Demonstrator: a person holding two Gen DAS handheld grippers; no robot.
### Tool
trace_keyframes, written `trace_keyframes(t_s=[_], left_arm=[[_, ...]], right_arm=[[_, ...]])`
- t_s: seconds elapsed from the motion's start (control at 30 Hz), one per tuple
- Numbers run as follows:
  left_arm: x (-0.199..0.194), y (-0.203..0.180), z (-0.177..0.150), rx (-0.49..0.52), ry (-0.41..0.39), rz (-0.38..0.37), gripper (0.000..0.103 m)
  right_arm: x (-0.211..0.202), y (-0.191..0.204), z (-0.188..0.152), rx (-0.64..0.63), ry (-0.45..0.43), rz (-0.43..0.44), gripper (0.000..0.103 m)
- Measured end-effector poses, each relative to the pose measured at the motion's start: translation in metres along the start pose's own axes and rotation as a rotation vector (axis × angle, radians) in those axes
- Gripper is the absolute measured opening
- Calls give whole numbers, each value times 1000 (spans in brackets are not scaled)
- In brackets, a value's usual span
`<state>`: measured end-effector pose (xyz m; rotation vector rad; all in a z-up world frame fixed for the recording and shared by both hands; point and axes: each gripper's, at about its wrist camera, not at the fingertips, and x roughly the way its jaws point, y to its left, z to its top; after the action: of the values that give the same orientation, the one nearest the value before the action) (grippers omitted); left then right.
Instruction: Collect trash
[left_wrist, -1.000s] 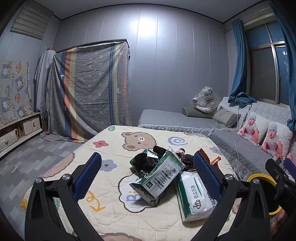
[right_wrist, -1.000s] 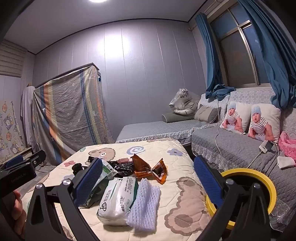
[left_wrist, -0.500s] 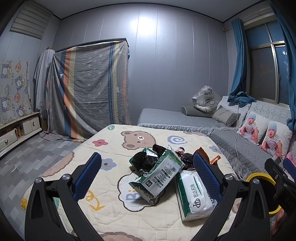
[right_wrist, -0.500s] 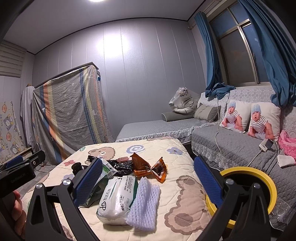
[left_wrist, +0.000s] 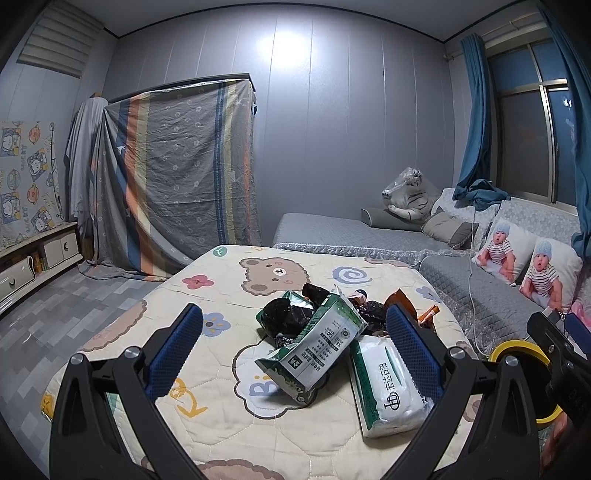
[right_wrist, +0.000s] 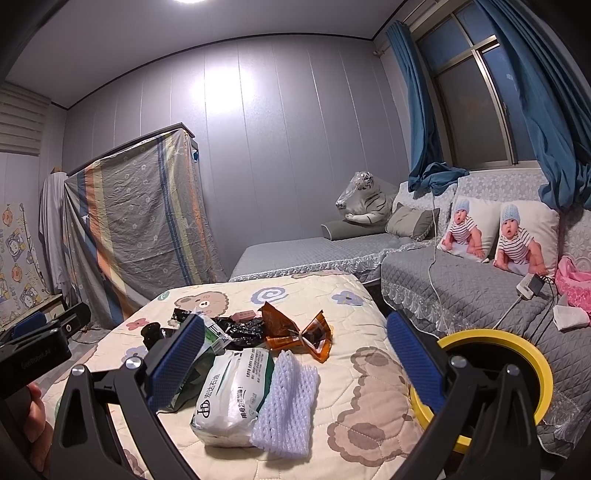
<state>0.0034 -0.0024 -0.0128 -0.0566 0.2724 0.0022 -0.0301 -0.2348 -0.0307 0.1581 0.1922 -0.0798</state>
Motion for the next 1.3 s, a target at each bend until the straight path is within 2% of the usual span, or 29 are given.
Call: trace_keyframes(t_s=[1.0,1.3], left_arm=[[2,-4,-8,8,12,-6,95],[6,-1,-8,-3,43,-23,95]], right_arm=[[1,-7,-6,12,4,-6,95],[2,-10,-6,33,13,-39,95]])
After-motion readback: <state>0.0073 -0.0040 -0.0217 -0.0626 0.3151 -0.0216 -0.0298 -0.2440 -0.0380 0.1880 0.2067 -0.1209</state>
